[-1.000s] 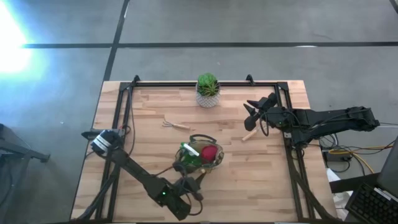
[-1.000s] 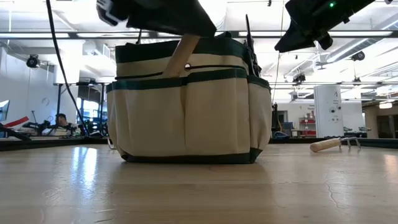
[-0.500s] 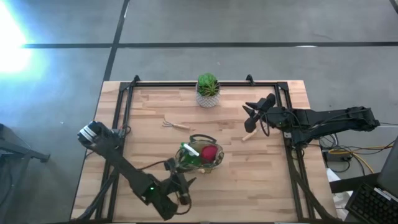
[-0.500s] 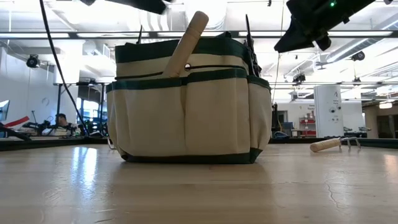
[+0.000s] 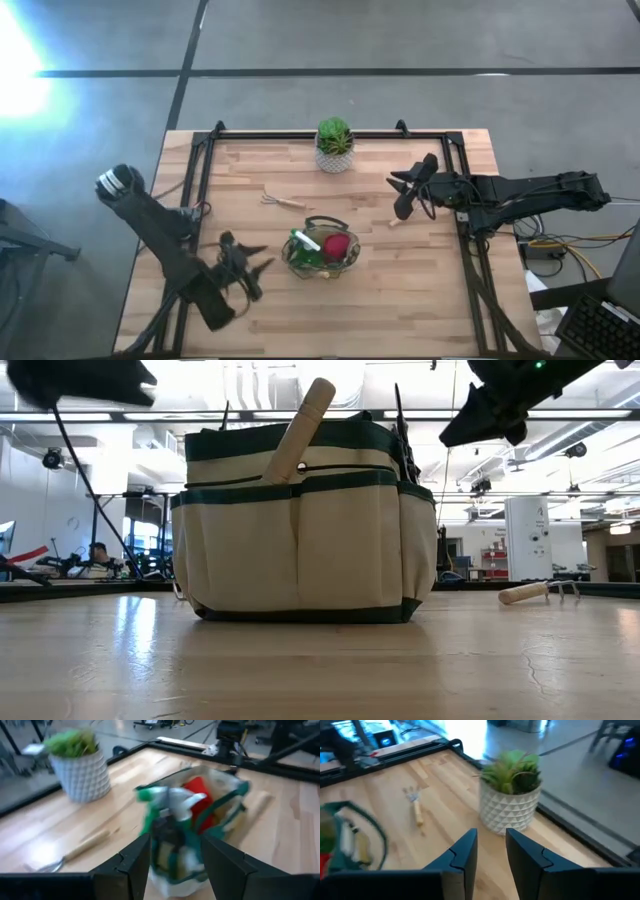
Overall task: Pick & Place Garden tools in Gardening bag
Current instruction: Put the right light brown hand rake into the white gardening bag
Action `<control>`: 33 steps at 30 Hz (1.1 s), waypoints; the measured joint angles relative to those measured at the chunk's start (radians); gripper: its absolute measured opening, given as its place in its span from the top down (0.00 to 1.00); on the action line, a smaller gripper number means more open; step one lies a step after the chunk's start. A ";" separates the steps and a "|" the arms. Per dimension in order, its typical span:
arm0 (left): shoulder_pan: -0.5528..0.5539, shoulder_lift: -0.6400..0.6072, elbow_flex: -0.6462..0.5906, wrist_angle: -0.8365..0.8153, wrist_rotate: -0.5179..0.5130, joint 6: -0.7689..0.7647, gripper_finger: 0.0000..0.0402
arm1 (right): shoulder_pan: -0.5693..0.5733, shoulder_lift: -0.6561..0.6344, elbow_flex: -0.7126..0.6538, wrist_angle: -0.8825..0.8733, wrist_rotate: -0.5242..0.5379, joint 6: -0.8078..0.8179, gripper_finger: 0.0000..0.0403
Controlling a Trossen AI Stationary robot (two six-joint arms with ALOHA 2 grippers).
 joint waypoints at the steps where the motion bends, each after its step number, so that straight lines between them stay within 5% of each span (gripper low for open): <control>1: -0.001 -0.038 -0.044 0.011 0.001 -0.025 0.56 | 0.000 0.000 0.000 0.000 -0.017 -0.002 0.76; 8: 0.001 -0.301 -0.291 0.169 -0.020 0.010 0.56 | -0.004 0.000 0.000 -0.011 -0.045 -0.026 0.76; 14: 0.001 -0.486 -0.403 0.336 -0.009 0.269 0.56 | -0.010 0.008 0.000 -0.026 -0.206 -0.003 0.79; 19: 0.001 -0.602 -0.459 0.478 0.098 0.498 0.56 | -0.025 0.024 0.005 -0.035 -0.223 0.001 0.81; 33: 0.001 -0.683 -0.510 0.514 0.124 0.383 0.56 | -0.168 0.175 0.239 -0.457 -0.473 -0.145 0.78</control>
